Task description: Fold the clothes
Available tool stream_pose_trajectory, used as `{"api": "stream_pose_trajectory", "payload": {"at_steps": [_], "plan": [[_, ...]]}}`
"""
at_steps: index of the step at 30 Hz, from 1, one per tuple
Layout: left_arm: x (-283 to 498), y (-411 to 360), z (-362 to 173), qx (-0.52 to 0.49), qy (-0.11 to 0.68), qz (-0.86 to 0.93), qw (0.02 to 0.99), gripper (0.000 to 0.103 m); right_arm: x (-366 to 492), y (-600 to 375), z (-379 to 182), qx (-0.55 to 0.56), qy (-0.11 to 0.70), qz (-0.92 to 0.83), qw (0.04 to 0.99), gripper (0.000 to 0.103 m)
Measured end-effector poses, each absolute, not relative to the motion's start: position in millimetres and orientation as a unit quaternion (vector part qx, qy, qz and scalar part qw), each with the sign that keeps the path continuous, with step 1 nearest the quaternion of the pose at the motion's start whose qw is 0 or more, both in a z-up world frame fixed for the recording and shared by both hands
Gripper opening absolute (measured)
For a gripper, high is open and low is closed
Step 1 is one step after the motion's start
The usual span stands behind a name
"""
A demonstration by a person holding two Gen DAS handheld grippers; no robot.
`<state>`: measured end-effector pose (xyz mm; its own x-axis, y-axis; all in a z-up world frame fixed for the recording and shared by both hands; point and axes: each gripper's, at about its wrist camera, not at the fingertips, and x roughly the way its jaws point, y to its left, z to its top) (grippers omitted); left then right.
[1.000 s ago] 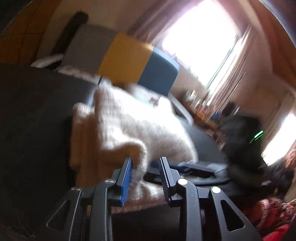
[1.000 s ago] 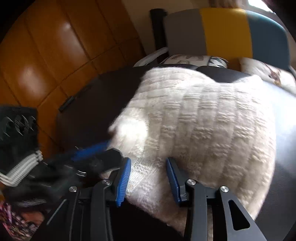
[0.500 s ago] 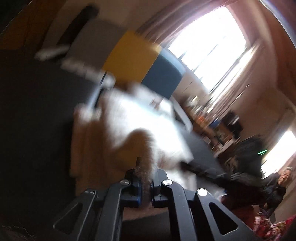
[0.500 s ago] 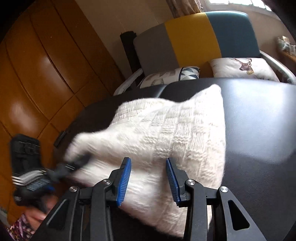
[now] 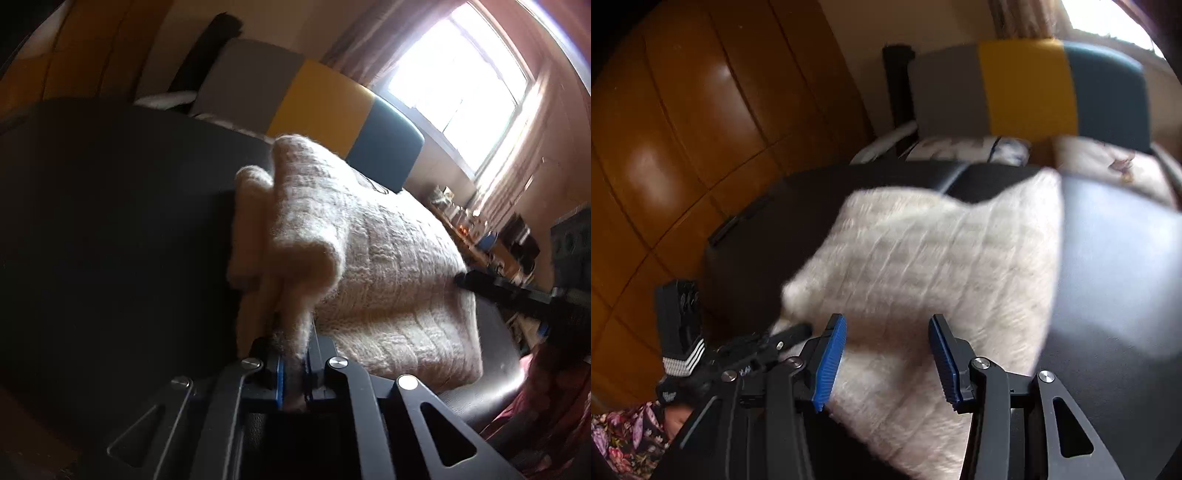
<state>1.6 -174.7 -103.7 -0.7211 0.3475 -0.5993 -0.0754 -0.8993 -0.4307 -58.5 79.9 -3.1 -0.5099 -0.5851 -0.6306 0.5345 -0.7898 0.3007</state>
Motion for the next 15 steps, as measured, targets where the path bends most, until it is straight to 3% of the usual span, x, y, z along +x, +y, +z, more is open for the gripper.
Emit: {"api": "stream_pose_trajectory", "payload": {"at_steps": [5,7,15], "plan": [[8.2,-192.3,-115.3,-0.339,-0.265,0.892,0.139,0.008,-78.8,121.8,4.7,0.366,-0.092,-0.893,0.247,0.047],[22.7,-209.6,-106.2,-0.330,-0.286,0.889,0.136,0.009,-84.5,131.3,4.4,0.369,-0.093,-0.893,0.240,0.032],[22.4,-210.9,-111.8,-0.329,-0.295,0.887,0.136,0.009,-116.4,77.0,-12.0,0.369,0.040,-0.892,0.258,0.032]]}}
